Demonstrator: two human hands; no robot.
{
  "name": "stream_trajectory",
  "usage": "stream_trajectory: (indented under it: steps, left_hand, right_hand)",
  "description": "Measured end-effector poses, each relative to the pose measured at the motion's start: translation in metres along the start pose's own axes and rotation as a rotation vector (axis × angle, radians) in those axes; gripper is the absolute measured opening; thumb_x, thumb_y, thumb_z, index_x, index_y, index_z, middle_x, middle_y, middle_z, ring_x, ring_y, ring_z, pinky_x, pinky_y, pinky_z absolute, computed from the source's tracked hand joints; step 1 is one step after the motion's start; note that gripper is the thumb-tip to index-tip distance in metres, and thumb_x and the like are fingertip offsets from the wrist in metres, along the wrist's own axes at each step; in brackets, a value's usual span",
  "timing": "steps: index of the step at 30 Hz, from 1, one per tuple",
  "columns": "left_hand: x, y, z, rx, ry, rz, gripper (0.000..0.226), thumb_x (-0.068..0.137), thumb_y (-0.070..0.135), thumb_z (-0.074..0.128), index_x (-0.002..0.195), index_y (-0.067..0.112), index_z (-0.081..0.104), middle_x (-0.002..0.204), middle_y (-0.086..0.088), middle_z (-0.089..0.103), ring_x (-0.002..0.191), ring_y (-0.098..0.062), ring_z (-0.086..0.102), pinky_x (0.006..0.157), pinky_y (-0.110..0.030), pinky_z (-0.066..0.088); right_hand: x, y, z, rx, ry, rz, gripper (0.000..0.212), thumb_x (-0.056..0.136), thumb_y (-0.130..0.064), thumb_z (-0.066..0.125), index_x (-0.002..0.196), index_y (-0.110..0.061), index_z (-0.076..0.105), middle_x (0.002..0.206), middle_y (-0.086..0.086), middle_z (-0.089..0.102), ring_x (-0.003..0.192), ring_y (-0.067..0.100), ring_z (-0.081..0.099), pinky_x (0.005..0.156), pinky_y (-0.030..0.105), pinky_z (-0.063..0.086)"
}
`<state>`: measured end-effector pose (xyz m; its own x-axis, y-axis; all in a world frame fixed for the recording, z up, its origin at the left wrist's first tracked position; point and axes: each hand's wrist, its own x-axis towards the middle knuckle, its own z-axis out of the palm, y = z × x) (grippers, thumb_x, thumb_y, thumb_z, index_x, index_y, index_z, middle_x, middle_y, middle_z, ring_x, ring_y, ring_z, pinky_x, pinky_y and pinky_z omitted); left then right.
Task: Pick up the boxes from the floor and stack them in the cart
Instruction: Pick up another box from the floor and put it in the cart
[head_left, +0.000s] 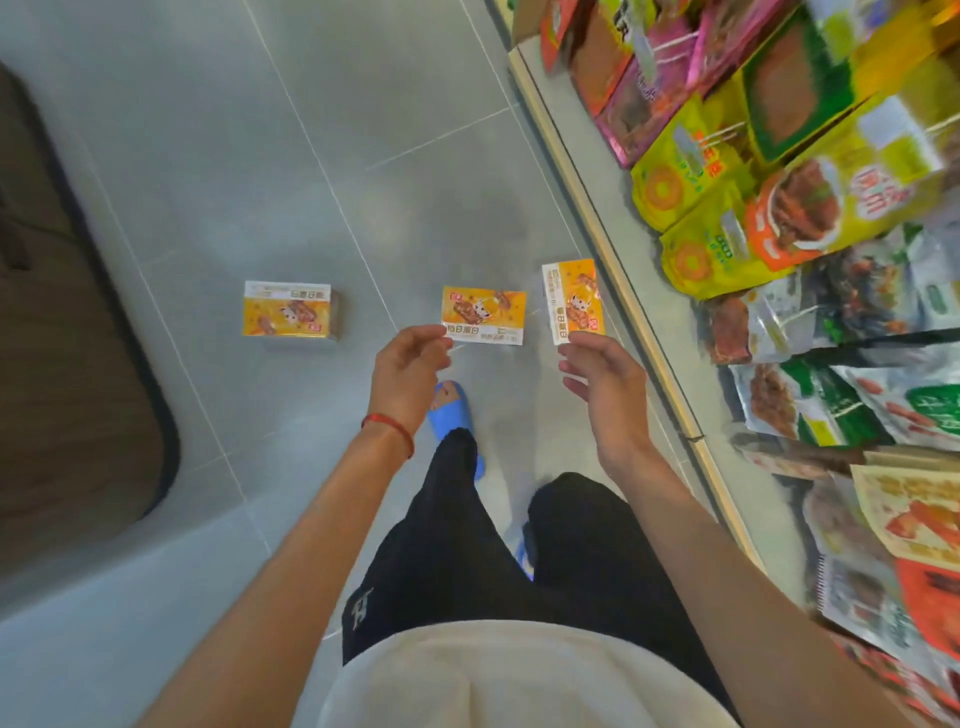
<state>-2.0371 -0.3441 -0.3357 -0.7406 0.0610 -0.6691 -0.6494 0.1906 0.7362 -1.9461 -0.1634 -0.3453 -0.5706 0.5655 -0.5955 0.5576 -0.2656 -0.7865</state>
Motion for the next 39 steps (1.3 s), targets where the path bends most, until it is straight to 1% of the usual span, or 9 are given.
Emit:
stream_trajectory:
  steps: [7, 10, 16, 26, 29, 31, 34, 37, 39]
  left_hand:
    - [0.118, -0.005, 0.004, 0.129, -0.027, -0.142, 0.015, 0.097, 0.007, 0.056, 0.106, 0.014, 0.065, 0.106, -0.006, 0.069, 0.088, -0.02, 0.064, 0.074, -0.024, 0.049]
    - [0.162, -0.025, 0.011, 0.16, -0.012, -0.173, 0.015, 0.097, 0.007, 0.056, 0.106, 0.014, 0.065, 0.107, -0.007, 0.069, 0.089, -0.021, 0.064, 0.076, -0.024, 0.05]
    - [0.248, -0.086, 0.03, 0.254, -0.001, -0.235, 0.022, 0.085, 0.023, 0.061, 0.106, 0.02, 0.069, 0.114, -0.006, 0.072, 0.104, -0.025, 0.067, 0.102, -0.042, 0.051]
    - [0.412, -0.228, 0.072, 0.388, 0.011, -0.253, 0.018, 0.092, 0.022, 0.063, 0.11, 0.021, 0.067, 0.112, -0.001, 0.066, 0.099, -0.021, 0.058, 0.093, -0.034, 0.047]
    - [0.47, -0.269, 0.086, 0.4, -0.016, -0.288, 0.048, 0.09, 0.035, 0.067, 0.132, 0.013, 0.058, 0.134, -0.005, 0.059, 0.116, -0.02, 0.055, 0.096, -0.031, 0.042]
    - [0.504, -0.292, 0.094, 0.377, -0.032, -0.307, 0.077, 0.075, 0.052, 0.069, 0.14, 0.014, 0.05, 0.141, -0.007, 0.054, 0.124, -0.023, 0.056, 0.102, -0.035, 0.044]
    - [0.555, -0.328, 0.101, 0.287, -0.001, -0.268, 0.092, 0.059, 0.063, 0.07, 0.136, 0.018, 0.046, 0.135, -0.008, 0.058, 0.114, -0.024, 0.065, 0.1, -0.047, 0.052]
    - [0.59, -0.354, 0.106, 0.193, 0.041, -0.254, 0.094, 0.063, 0.065, 0.073, 0.14, 0.021, 0.042, 0.132, -0.005, 0.061, 0.11, -0.024, 0.068, 0.098, -0.053, 0.053]
    - [0.601, -0.36, 0.11, 0.165, 0.059, -0.253, 0.077, 0.066, 0.067, 0.07, 0.128, 0.025, 0.054, 0.122, -0.004, 0.068, 0.102, -0.023, 0.072, 0.095, -0.053, 0.055]
  right_hand:
    - [0.087, 0.007, 0.045, 0.045, 0.046, 0.093, 0.012, 0.095, -0.011, 0.066, 0.106, -0.012, 0.072, 0.093, -0.003, 0.067, 0.091, 0.018, 0.065, 0.078, 0.027, 0.055]
    - [0.13, 0.03, 0.059, 0.021, 0.04, 0.123, 0.012, 0.095, -0.01, 0.066, 0.103, -0.016, 0.072, 0.095, -0.004, 0.068, 0.094, 0.018, 0.067, 0.078, 0.024, 0.056]
    - [0.223, 0.095, 0.076, -0.058, 0.0, 0.19, 0.014, 0.095, -0.012, 0.065, 0.106, -0.017, 0.071, 0.103, -0.001, 0.069, 0.096, 0.017, 0.066, 0.08, 0.028, 0.054]
    - [0.384, 0.256, 0.095, -0.244, 0.009, 0.269, 0.023, 0.092, -0.026, 0.068, 0.114, -0.019, 0.068, 0.111, -0.004, 0.065, 0.103, 0.015, 0.06, 0.095, 0.036, 0.049]
    - [0.434, 0.306, 0.105, -0.272, -0.004, 0.297, 0.035, 0.095, -0.033, 0.066, 0.126, -0.018, 0.063, 0.12, -0.003, 0.06, 0.112, 0.016, 0.057, 0.098, 0.036, 0.047]
    - [0.464, 0.335, 0.114, -0.28, 0.005, 0.286, 0.041, 0.099, -0.036, 0.062, 0.136, -0.018, 0.057, 0.129, -0.004, 0.056, 0.117, 0.013, 0.053, 0.095, 0.029, 0.041]
    - [0.505, 0.376, 0.126, -0.249, 0.032, 0.242, 0.051, 0.1, -0.04, 0.061, 0.142, -0.015, 0.049, 0.138, 0.001, 0.055, 0.123, 0.014, 0.057, 0.09, 0.022, 0.044]
    - [0.534, 0.403, 0.135, -0.249, 0.028, 0.231, 0.04, 0.103, -0.05, 0.053, 0.126, -0.018, 0.058, 0.118, 0.0, 0.067, 0.095, -0.002, 0.068, 0.077, 0.014, 0.052]
    - [0.543, 0.412, 0.144, -0.227, 0.028, 0.255, 0.038, 0.104, -0.055, 0.046, 0.115, -0.022, 0.063, 0.104, -0.004, 0.071, 0.084, -0.003, 0.07, 0.072, 0.017, 0.055]
